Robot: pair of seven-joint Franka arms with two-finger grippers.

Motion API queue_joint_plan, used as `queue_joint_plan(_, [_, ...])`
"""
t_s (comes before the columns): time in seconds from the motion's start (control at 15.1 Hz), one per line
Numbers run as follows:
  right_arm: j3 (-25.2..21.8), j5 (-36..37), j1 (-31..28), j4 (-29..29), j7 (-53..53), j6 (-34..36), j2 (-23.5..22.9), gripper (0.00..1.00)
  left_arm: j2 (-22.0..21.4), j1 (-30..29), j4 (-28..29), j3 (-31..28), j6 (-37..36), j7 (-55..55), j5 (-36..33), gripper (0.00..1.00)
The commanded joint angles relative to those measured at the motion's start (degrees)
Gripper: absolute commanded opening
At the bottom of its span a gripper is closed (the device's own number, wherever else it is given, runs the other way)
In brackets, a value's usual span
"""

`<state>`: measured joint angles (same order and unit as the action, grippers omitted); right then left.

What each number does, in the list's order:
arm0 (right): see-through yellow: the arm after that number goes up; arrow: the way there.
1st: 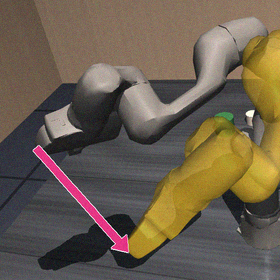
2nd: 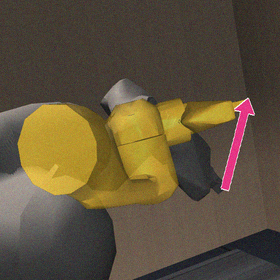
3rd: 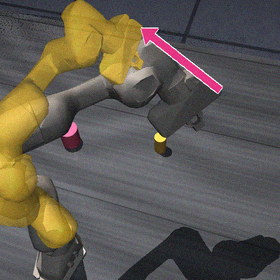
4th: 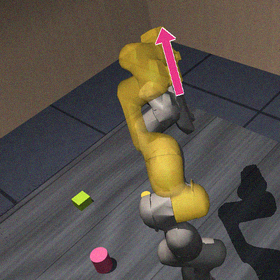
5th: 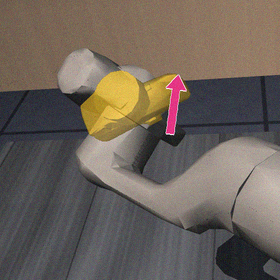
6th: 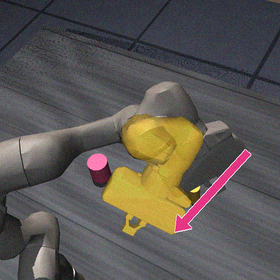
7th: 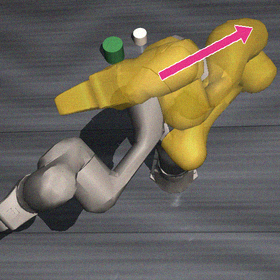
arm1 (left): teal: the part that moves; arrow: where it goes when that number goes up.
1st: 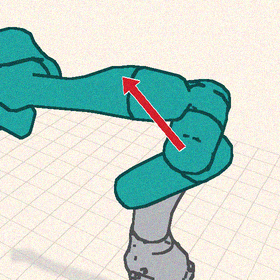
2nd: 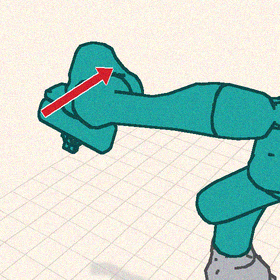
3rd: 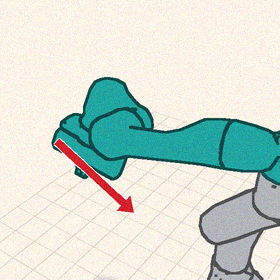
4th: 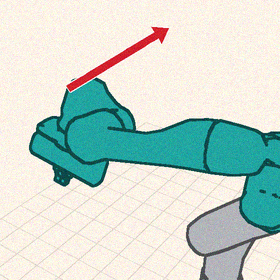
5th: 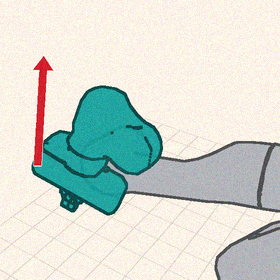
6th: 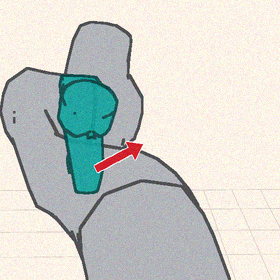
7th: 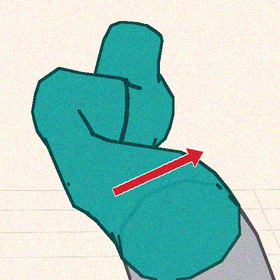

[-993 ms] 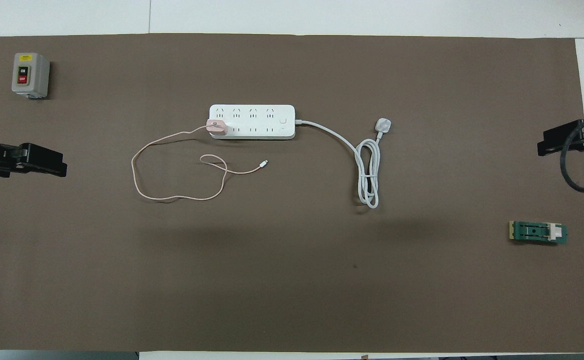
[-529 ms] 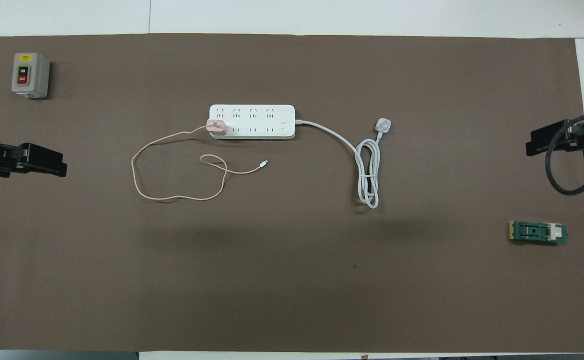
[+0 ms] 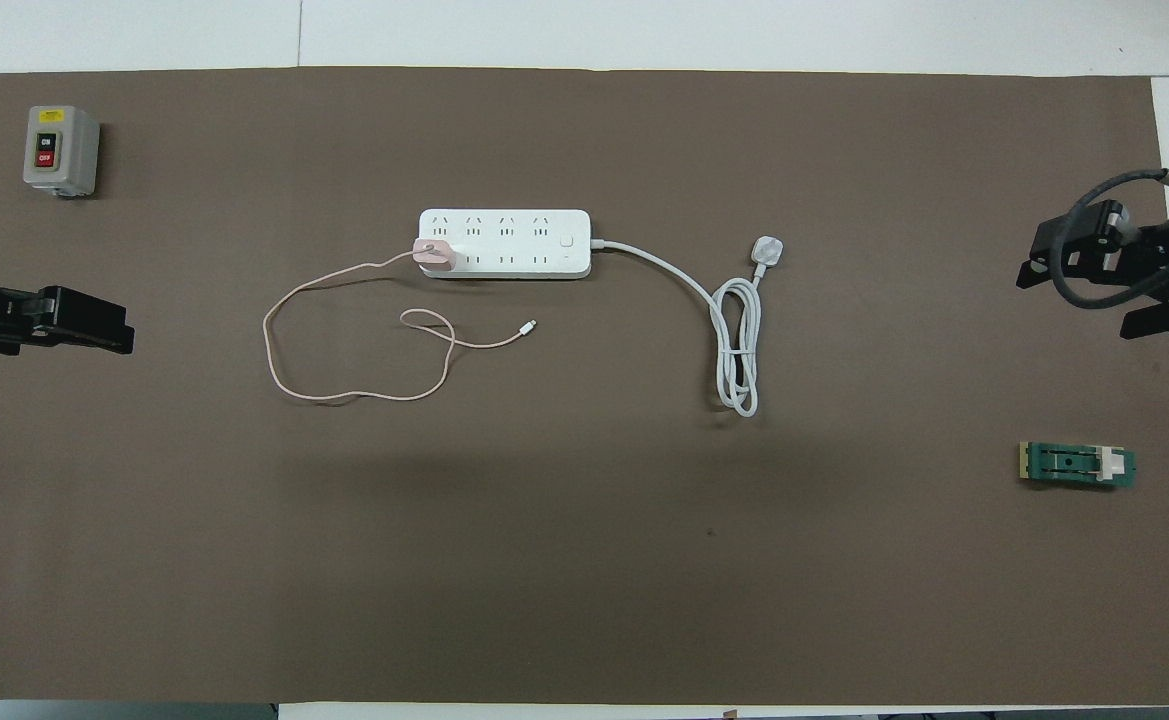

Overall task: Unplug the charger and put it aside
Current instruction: 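Reach the right gripper to the far end of the white power strip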

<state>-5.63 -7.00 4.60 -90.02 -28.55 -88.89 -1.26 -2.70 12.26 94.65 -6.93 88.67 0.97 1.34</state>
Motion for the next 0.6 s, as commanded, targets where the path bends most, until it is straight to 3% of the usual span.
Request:
queue_joint_plan(0.0, [0.1, -3.9, 0.2, -0.5, -11.1, -0.6, 0.0, 1.00, -1.3, -0.2, 1.2, -0.1, -0.3, -0.4, 0.6, 1.00])
queue_joint_plan(0.53, [0.2, -10.0, 4.1, 1.0, -40.2, -3.3, -6.8, 1.00, -1.3, -0.2, 1.2, -0.1, -0.3, -0.4, 0.6, 1.00])
